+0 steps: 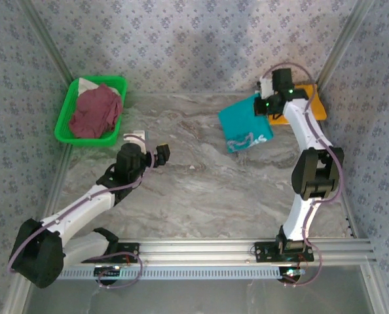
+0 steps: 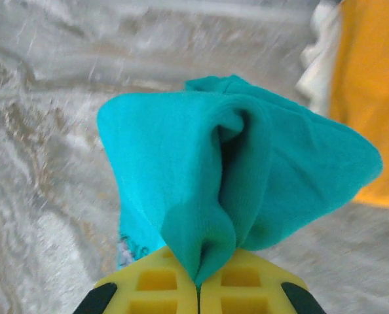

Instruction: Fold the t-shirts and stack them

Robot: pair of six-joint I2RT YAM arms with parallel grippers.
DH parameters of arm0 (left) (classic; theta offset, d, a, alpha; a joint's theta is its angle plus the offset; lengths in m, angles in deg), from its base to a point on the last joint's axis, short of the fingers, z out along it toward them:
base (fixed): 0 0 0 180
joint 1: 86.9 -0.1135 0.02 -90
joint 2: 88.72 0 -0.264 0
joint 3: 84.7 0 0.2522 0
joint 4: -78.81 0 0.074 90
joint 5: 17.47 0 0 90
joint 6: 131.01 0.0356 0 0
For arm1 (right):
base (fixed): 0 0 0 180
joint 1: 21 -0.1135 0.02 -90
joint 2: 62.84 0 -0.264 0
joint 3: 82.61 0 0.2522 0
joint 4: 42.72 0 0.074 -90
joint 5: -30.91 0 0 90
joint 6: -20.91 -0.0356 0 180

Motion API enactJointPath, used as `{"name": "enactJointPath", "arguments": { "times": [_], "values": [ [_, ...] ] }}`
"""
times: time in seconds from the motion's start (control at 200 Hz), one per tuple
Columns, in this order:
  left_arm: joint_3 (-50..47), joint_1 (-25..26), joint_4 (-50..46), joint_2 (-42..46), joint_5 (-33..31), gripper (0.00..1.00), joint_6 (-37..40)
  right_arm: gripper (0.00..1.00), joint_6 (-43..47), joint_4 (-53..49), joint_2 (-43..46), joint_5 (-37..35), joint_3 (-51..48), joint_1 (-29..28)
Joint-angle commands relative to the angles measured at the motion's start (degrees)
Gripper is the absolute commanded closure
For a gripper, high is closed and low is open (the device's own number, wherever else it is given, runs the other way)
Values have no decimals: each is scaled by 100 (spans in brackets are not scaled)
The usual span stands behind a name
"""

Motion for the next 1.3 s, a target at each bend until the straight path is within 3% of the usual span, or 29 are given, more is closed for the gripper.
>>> {"name": "enactJointPath", "arguments": {
  "times": [0.0, 0.355, 0.72, 1.294],
  "values": [
    [39, 17, 58, -34, 68, 1, 35, 100, 510, -813, -550, 59, 948, 305],
    [65, 39, -177, 128, 94, 0, 105, 100, 1020, -1270, -2201, 86, 3905, 926],
    [22, 43, -202, 22, 31, 0, 134, 100, 1721, -375, -2270, 130, 4049, 1118],
    [109, 43, -427, -146, -19, 0, 101, 100, 1616, 394, -2990, 447, 4108, 1739]
  ]
}}
